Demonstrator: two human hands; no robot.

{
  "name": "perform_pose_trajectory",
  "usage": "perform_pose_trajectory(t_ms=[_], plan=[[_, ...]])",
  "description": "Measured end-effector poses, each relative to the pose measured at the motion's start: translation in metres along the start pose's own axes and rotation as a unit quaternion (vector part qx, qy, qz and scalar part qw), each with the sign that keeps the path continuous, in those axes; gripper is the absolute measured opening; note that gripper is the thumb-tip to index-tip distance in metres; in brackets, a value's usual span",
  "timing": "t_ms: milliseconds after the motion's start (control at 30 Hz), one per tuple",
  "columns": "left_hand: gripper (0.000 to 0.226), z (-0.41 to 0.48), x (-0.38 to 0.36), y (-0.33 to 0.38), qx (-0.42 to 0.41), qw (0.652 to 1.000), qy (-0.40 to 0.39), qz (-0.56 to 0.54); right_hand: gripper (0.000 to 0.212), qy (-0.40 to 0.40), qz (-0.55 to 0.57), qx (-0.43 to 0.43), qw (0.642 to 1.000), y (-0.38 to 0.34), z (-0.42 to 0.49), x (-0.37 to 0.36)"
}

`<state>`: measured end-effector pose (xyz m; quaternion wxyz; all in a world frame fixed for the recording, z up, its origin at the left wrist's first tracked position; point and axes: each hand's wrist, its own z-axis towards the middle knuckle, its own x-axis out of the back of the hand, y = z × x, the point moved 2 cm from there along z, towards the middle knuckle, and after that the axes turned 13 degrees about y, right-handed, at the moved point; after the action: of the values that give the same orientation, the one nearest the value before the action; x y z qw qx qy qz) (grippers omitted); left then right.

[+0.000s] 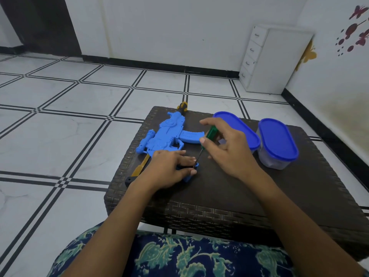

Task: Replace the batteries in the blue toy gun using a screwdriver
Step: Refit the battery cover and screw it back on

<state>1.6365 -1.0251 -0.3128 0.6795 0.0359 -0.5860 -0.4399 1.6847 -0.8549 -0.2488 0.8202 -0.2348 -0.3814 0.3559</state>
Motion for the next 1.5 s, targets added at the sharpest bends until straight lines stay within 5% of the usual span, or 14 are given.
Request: perform_pose_trajectory(t_ms=[567,800,967,1500], plan=[[0.038,0.0007,0.0006,0.0008,0.001,1.000,-0.002,-0.002,0.042,0.015,-0.024,0.013,1.000,-0.0012,0.0017,0.0034],[0.037,0.0010,0.0001,0.0002,0.002,1.000,-0.004,-0.010,0.024,0.048,-0.045,0.022,0.998,0.0016,0.0025,0.0058],[0.036,0.0010,-0.0012,-0.0006,0.005,1.000,0.006,-0.015,0.043,-0.008,-0.006,-0.001,1.000,-0.0014,0.0025,0.0051],[0.037,0.0014,-0.0006,-0.0019,0.003,1.000,0.000,-0.006,0.021,-0.011,-0.009,-0.011,1.000,0.0024,0.0038,0.0076]])
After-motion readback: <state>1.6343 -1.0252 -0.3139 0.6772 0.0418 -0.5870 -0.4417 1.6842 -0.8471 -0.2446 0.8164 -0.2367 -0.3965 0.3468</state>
